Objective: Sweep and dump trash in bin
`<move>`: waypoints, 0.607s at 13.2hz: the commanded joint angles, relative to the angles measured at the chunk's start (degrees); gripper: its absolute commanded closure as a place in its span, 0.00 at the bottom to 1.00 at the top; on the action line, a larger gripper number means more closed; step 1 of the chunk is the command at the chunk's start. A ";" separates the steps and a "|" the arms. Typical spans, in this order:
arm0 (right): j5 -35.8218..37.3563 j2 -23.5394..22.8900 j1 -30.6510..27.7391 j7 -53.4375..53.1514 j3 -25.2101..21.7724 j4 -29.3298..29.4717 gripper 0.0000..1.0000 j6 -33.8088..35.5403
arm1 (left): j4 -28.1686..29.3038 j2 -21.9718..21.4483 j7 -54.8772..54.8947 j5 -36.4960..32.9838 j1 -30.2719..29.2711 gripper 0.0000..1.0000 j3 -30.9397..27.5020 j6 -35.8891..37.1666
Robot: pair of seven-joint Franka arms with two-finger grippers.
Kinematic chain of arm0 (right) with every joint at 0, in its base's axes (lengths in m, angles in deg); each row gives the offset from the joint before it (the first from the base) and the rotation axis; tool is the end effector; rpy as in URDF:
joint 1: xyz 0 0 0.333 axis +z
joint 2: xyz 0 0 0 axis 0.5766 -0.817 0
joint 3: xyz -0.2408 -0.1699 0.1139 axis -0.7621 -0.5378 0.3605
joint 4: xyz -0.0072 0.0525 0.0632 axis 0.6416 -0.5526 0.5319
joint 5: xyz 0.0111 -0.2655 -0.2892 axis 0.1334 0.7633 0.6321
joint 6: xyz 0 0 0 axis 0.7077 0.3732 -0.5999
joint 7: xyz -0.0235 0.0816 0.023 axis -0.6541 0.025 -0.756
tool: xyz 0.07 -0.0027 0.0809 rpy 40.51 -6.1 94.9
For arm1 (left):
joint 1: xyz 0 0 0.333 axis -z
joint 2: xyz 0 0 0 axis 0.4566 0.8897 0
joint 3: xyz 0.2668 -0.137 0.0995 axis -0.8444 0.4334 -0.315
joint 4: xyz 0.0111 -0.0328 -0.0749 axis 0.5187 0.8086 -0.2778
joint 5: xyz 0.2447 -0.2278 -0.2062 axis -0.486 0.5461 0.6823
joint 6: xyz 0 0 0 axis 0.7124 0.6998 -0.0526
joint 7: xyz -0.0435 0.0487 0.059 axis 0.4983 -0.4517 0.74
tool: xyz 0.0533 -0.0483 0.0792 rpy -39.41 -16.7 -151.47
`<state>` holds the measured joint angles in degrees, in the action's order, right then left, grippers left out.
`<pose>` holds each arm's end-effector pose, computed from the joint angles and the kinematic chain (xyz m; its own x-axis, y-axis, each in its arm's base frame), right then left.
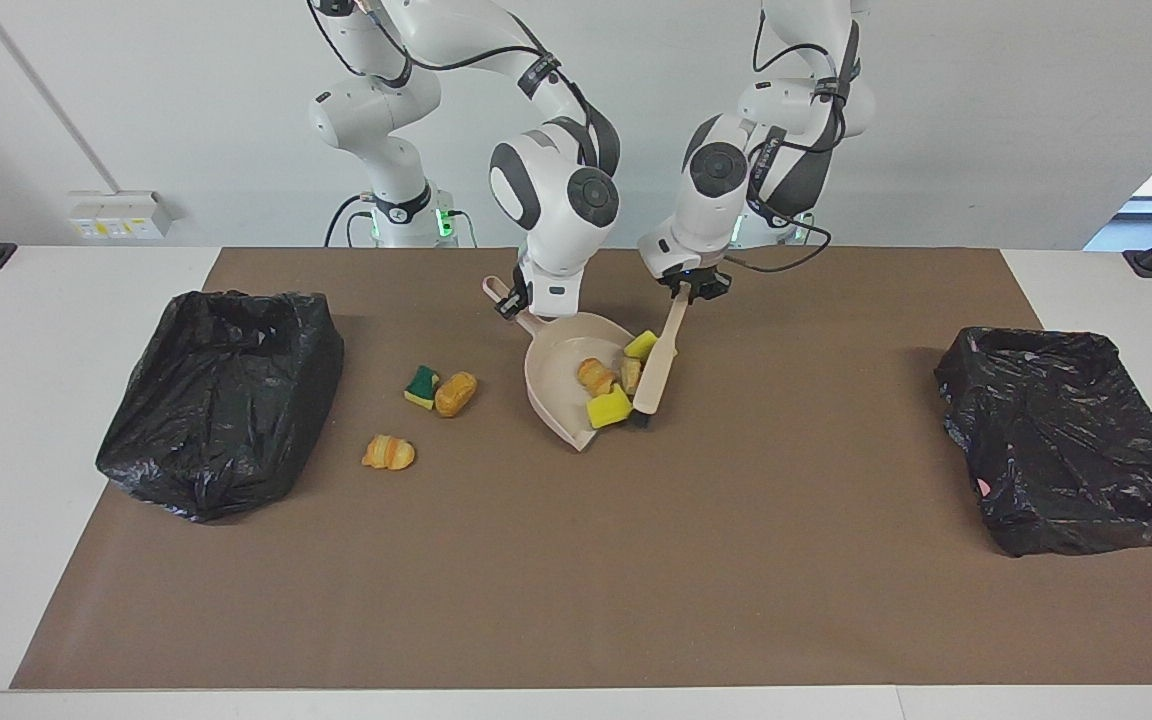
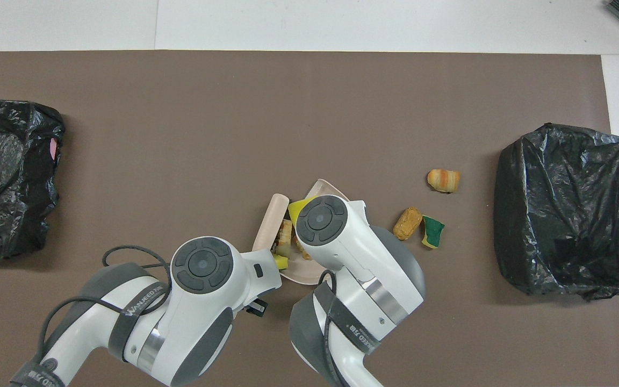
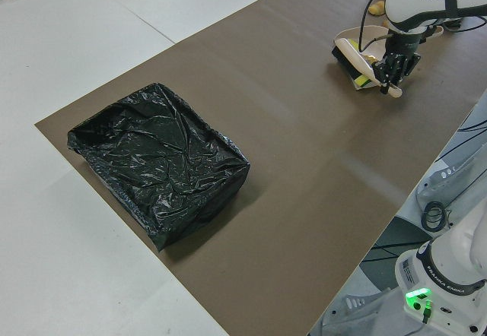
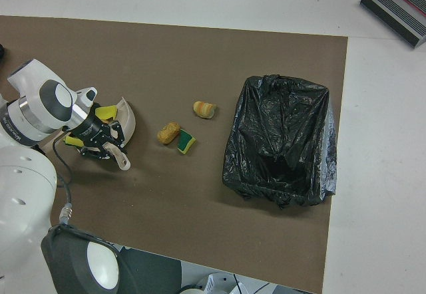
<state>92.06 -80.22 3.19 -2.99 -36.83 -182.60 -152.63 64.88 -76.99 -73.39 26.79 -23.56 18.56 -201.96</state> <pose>0.4498 0.3188 0.3696 0.5890 0.6841 -0.4303 0.7626 -0.6467 0.0157 0.3687 -0.3148 0.3792 0.8401 -0.4988 -0.2132 -0.4998 -0.8645 0.0530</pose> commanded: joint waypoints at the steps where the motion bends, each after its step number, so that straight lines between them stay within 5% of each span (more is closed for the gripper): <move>1: 0.26 0.72 -0.17 -2.71 0.04 -0.22 1.00 0.72 | -1.91 0.69 1.65 -0.94 0.17 1.00 2.47 0.73; 8: 0.18 0.63 -0.17 -2.71 0.04 -0.13 1.00 0.28 | -7.37 0.77 -5.26 -0.24 -0.53 1.00 3.01 4.25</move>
<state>92.05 -80.20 3.22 -3.38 -36.83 -182.60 -152.60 58.96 -76.92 -74.62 26.81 -23.83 21.34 -198.99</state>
